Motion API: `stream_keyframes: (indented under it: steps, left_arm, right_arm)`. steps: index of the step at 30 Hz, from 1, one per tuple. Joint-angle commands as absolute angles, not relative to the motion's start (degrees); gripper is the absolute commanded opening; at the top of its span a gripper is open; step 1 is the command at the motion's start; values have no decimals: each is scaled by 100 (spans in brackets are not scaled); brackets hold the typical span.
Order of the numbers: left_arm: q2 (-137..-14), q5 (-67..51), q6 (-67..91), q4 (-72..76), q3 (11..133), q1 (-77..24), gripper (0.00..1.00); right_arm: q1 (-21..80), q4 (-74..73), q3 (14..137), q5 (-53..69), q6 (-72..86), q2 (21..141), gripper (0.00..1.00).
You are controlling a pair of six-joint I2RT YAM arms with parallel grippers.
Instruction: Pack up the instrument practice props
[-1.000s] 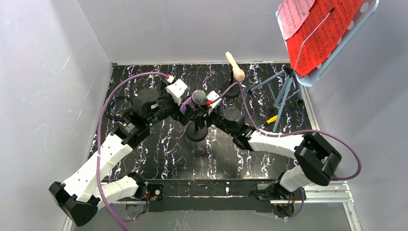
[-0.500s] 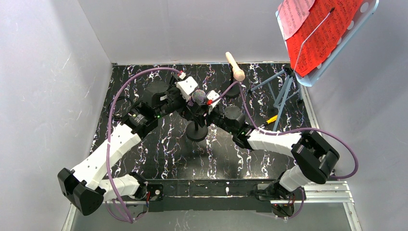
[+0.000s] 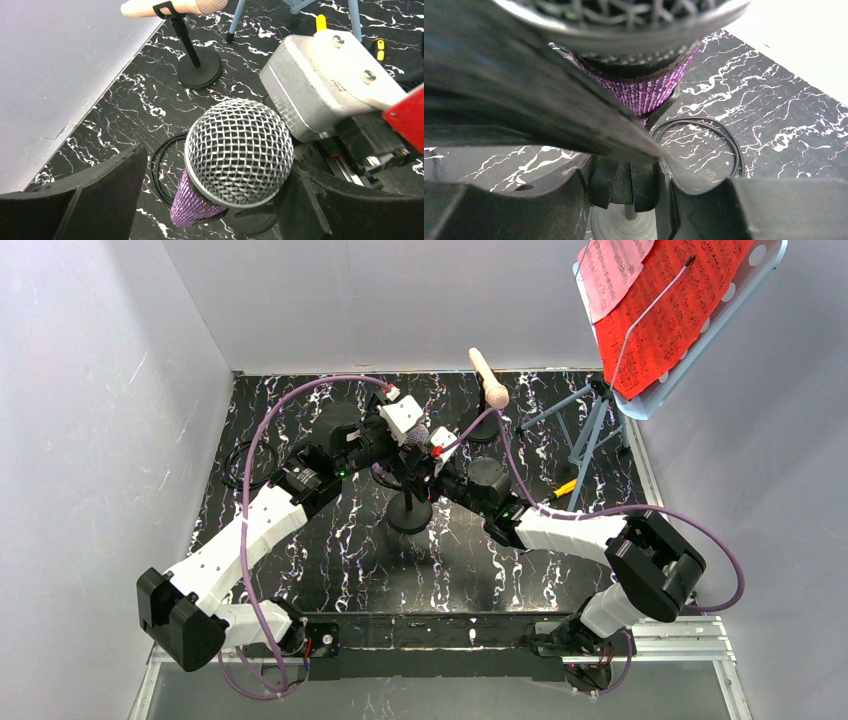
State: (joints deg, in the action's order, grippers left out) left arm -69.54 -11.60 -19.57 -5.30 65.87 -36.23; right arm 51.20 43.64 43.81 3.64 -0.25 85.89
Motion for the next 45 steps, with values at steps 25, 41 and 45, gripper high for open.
stream_keyframes:
  steps: [25, 41, 45]
  left_arm:
    - [-6857, -241, -1795, -292, 7020, -3471, 1]
    - [-6690, 736, -1091, -1148, 8015, -2694, 0]
    - [-6711, 806, -938, -1631, 8320, -2552, 0]
  right_arm:
    - [5071, 4154, 4195, 603, 168, 8517, 1]
    - [5079, 3719, 4210, 738, 20, 8499, 1]
    - [5078, 3663, 4229, 755, 22, 8486, 1]
